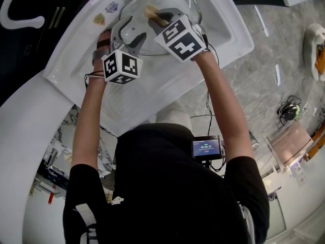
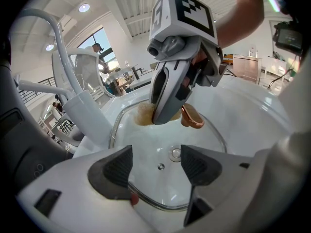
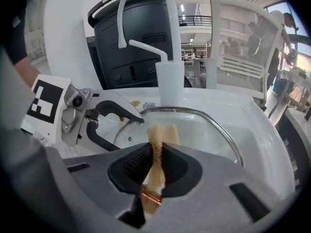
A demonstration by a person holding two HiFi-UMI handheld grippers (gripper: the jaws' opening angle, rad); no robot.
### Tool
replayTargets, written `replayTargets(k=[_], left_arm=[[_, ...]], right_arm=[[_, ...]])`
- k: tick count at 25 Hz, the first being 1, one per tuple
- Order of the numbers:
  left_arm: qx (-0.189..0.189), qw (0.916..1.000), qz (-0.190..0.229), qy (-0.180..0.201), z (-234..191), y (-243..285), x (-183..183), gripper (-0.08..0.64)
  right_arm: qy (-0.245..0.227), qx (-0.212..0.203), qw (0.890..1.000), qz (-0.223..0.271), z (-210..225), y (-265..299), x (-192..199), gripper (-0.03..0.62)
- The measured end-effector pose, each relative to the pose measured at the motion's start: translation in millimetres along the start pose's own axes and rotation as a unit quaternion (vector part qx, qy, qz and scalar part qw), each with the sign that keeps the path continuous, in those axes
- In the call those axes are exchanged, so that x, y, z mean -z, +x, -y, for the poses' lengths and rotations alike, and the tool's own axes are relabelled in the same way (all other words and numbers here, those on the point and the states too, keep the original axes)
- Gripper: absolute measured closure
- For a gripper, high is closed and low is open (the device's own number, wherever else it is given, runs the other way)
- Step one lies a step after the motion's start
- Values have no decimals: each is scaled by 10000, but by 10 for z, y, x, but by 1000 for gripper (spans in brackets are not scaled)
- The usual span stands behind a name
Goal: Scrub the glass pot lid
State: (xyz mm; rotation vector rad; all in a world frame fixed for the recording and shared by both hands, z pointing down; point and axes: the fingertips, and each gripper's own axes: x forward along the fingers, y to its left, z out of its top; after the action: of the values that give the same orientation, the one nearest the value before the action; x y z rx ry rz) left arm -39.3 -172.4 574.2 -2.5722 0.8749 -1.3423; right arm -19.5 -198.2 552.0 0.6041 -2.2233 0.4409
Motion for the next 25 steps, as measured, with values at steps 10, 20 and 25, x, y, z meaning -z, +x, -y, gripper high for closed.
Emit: replayTargets(k=[10, 20, 25], left_arm=[[-3, 10000, 7, 2, -5, -2, -4, 262], [0, 10000, 12, 1, -2, 2, -2, 262], [-5, 10000, 11, 1, -5, 5, -2, 262]], right_arm=[[-72, -65, 10000, -12, -17, -3, -2, 561], [60, 117, 9999, 20, 139, -62, 23, 561], [189, 214, 9996, 31, 262, -105, 60, 561]])
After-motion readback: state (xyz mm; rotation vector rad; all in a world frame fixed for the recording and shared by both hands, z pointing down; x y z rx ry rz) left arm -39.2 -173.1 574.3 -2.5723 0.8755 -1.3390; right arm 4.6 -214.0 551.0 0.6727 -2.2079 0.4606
